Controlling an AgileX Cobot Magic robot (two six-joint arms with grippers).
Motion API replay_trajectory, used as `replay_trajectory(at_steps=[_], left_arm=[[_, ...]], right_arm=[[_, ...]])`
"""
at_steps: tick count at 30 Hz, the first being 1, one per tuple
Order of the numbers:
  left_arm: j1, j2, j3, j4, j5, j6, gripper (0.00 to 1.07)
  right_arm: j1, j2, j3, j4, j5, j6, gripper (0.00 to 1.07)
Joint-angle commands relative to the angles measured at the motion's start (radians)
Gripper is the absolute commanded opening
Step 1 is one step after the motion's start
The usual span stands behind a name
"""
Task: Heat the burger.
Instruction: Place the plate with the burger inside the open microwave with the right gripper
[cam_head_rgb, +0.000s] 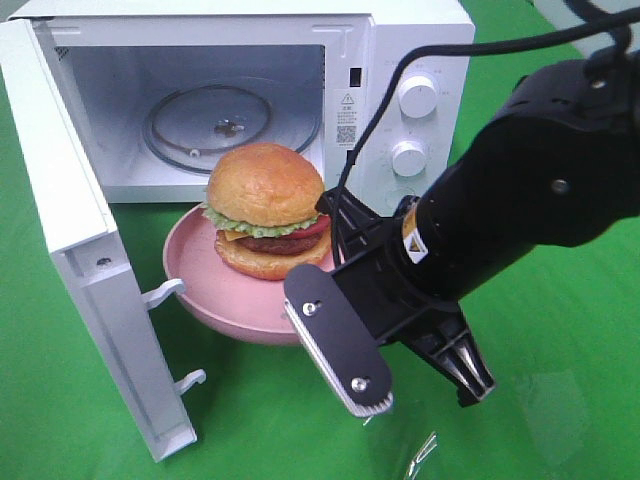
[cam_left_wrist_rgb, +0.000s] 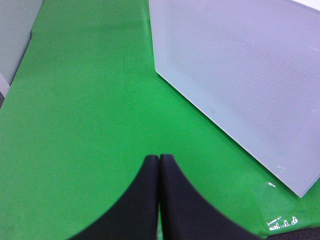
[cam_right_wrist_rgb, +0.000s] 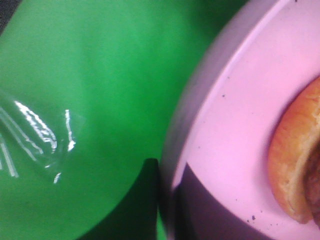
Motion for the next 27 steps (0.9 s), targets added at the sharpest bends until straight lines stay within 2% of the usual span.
replay_trajectory(at_steps=[1,9,17,27], left_arm=[[0.002,-0.023,0.002,0.002,-0.012,-0.005,0.00],[0.002,-0.023,0.002,0.002,-0.012,-0.005,0.00],[0.002,-0.023,0.002,0.002,-0.012,-0.005,0.00],[0.002,-0.021,0.002,0.002,-0.012,-0.005,0.00]], right_arm=[[-0.003,0.029,-0.062,-0.010,-0.069,-0.037,0.00],[-0.027,0.146,-0.237,0.002,-0.018,-0.099,0.00],[-0.073,0.195,-0.333,0.082,0.006,-0.207,0.00],[-0.073,0.295,-0.489,0.076,0.043,-0.161,0.00]])
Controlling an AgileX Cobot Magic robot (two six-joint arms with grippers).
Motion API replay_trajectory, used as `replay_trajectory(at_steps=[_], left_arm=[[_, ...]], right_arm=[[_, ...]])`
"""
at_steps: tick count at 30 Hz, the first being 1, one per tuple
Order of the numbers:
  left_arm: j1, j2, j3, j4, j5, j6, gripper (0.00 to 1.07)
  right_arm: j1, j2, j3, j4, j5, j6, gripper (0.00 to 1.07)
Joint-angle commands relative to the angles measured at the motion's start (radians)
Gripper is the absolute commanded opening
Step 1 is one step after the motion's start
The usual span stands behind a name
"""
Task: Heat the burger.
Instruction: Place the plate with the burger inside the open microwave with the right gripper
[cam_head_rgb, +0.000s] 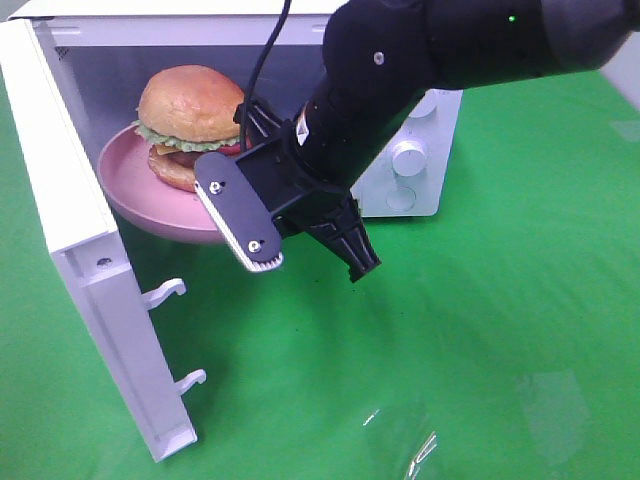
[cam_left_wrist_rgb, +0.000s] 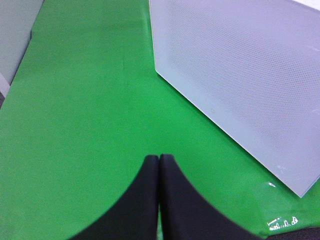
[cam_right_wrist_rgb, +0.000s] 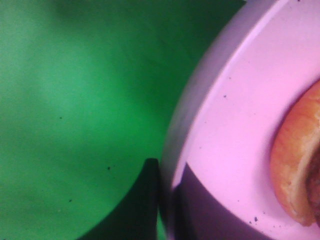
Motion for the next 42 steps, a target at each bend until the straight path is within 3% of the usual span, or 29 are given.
replay_trajectory(at_steps=[1,9,11,30,42], left_arm=[[0.002,-0.021,0.002,0.002,-0.012,-0.005,0.00],[0.002,-0.021,0.002,0.002,-0.012,-0.005,0.00],[0.002,-0.021,0.002,0.002,-0.012,-0.005,0.00],[0.002,-0.021,0.002,0.002,-0.012,-0.005,0.00],[0.002,-0.021,0.002,0.002,-0.012,-0.005,0.00]], right_arm=[[-0.016,0.053,-0.097,-0.007,-0.011,0.017,0.00],[-0.077,0.161,-0.250,-0.006,0.025,0.032,0.00],[-0.097,0.214,-0.347,-0.007,0.043,0.057,0.00],[-0.154,0.487,-0.767,-0.029,0.232,0.144,0.00],[-0.164,0.507,-0.783,-0.035,0.264,0.232,0.00]])
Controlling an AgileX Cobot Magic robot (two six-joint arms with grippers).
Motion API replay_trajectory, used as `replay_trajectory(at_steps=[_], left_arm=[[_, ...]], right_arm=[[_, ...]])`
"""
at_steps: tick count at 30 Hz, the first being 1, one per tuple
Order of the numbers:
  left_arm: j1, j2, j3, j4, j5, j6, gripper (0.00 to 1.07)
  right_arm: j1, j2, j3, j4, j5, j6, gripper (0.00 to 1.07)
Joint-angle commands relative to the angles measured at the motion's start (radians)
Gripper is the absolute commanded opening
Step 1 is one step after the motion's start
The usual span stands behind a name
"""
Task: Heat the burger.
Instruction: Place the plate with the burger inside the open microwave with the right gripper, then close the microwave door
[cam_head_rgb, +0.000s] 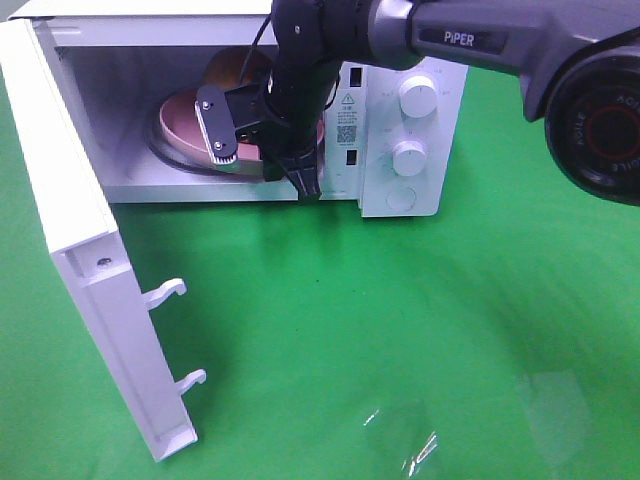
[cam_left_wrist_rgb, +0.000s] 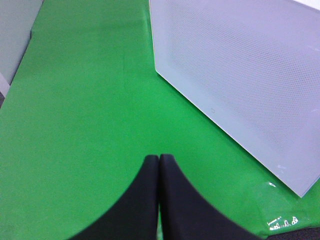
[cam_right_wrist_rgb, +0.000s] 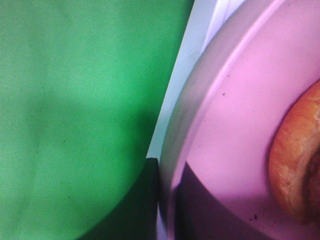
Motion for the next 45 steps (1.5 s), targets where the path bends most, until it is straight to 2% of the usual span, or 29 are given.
replay_trajectory(at_steps=[1,7,11,12,13,14,15,16,17,23,32,45], left_arm=[[0.002,-0.021,0.002,0.002,-0.012,-0.005,0.00],[0.002,-0.021,0.002,0.002,-0.012,-0.005,0.00],[0.002,-0.021,0.002,0.002,-0.012,-0.005,0.00],[0.002,-0.021,0.002,0.002,-0.012,-0.005,0.00],[0.002,-0.021,0.002,0.002,-0.012,-0.005,0.00],[0.002,-0.021,0.002,0.002,-0.012,-0.005,0.00],[0.002,-0.021,0.002,0.002,-0.012,-0.005,0.00],[0.002,-0.021,0.002,0.002,-0.012,-0.005,0.00],[0.002,-0.021,0.002,0.002,-0.012,-0.005,0.00],[0.002,-0.021,0.002,0.002,-0.012,-0.005,0.00],[0.002,-0.021,0.002,0.002,-0.012,-0.005,0.00],[0.002,-0.021,0.002,0.002,-0.012,-0.005,0.00]], right_arm=[[-0.007,-0.015,-0.017,-0.018,-0.024,0.052,0.00],[-0.007,-0.015,-0.017,-0.019,-0.043,0.090,0.05],[-0.007,-0.015,-0.017,-0.018,-0.043,0.135,0.18],[-0.007,-0.015,-0.017,-0.018,-0.043,0.135,0.18],[-0.007,-0.015,-0.017,-0.017,-0.043,0.155,0.25],[-0.007,-0.015,-0.017,-0.017,-0.043,0.155,0.25],[-0.007,-0.015,-0.017,-0.017,-0.043,0.179,0.35],[-0.007,-0.015,-0.017,-0.017,-0.043,0.179,0.35],[-0.007,-0.015,-0.017,-0.017,-0.043,0.218,0.42],[-0.005,-0.015,-0.017,-0.016,-0.038,0.374,0.54],[-0.005,-0.025,-0.017,-0.014,-0.019,0.591,0.62],[-0.005,-0.028,-0.017,0.091,0.057,0.856,0.62]])
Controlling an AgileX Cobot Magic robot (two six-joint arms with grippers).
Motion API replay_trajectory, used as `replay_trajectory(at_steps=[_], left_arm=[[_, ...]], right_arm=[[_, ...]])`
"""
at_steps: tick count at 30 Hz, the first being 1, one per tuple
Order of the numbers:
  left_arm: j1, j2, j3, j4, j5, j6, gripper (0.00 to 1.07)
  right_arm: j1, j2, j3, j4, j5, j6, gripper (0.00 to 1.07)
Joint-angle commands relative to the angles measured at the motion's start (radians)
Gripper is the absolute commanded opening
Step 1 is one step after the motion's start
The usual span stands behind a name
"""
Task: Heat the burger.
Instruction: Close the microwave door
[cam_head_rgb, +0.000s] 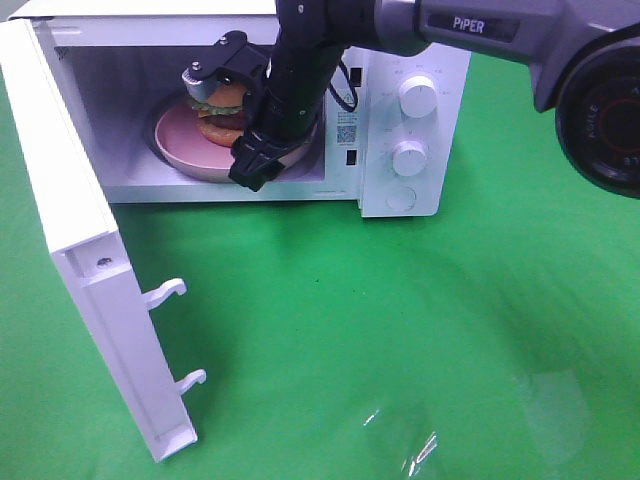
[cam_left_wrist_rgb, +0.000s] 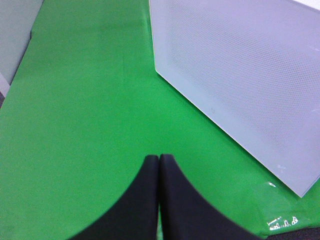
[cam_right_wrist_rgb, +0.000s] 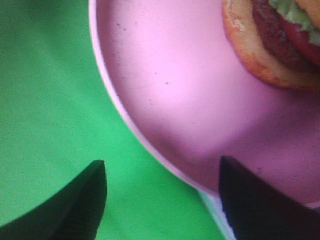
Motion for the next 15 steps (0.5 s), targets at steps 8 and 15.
replay_trajectory(at_steps=[8,15], left_arm=[[0.002,-0.021,0.002,0.002,-0.012,-0.005,0.00],[0.002,-0.021,0.002,0.002,-0.012,-0.005,0.00]], right_arm=[[0.000,-0.032,-0.003,0.042,0.121,0.158,0.62],[0.000,-0.054,-0.003,0.076,0.225,0.177,0.62]])
